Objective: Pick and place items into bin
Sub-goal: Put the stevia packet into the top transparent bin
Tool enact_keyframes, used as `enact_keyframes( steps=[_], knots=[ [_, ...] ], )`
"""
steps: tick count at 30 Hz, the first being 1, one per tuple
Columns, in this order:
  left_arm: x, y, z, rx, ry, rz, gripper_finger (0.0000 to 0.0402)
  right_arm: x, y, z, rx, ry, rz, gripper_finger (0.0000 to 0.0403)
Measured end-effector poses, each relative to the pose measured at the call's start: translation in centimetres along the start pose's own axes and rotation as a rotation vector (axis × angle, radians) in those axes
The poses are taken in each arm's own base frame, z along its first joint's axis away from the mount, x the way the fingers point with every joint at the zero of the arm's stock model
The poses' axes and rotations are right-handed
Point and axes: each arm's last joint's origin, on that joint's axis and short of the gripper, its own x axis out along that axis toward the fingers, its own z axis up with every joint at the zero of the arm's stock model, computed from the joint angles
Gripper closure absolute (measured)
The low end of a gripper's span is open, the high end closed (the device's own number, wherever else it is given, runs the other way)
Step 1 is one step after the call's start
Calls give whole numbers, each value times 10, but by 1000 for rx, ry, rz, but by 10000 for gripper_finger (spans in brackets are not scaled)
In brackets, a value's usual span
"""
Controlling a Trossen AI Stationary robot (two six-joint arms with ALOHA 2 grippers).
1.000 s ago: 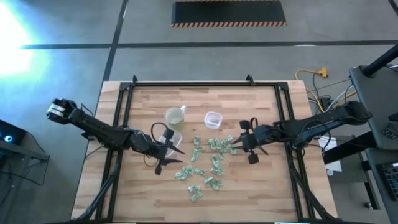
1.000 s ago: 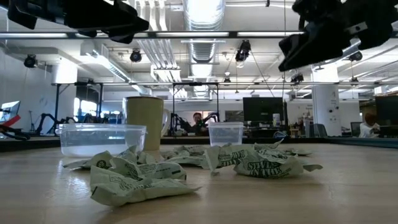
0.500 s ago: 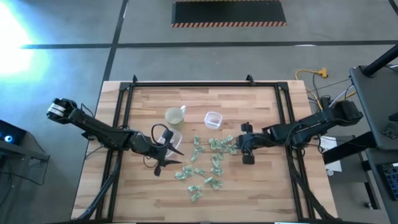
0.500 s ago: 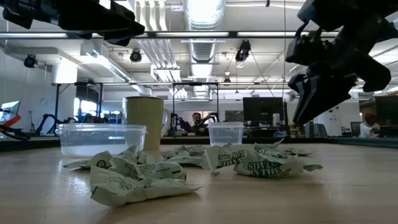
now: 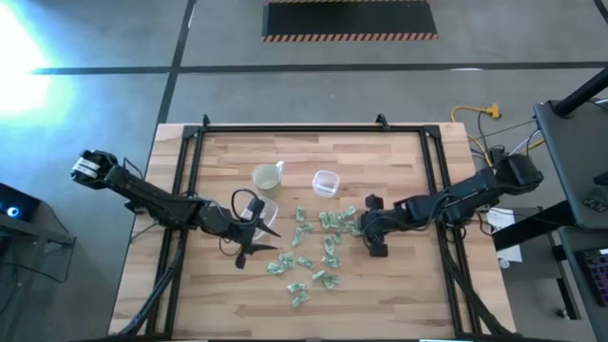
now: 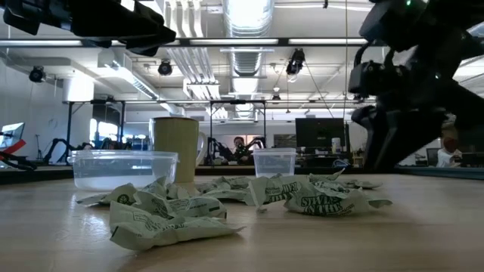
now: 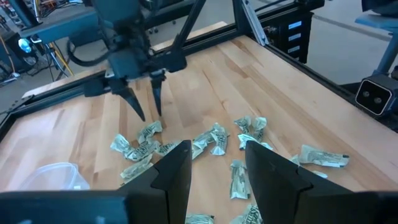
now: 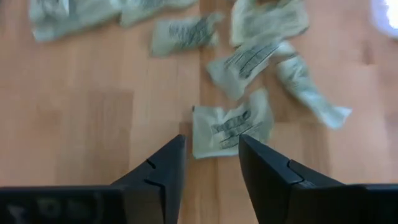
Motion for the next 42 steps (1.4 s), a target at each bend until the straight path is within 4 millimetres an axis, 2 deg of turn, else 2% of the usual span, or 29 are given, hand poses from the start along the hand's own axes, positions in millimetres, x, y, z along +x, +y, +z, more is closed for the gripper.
enact_keyframes(
  steps=[14, 25, 36, 42],
  knots=[
    [0, 0, -3, -28, 11, -2, 267, 6, 3, 7, -2, -58, 35, 270],
    [-1, -3, -3, -82, 12, -14, 267, 23, 5, 0, -10, 14, 40, 286],
    [-1, -3, -3, -80, 12, -14, 267, 20, 4, 1, -7, 6, 42, 308],
    [-1, -3, -3, 17, 11, -14, 267, 10, 5, 11, -2, -44, 51, 310]
  ],
)
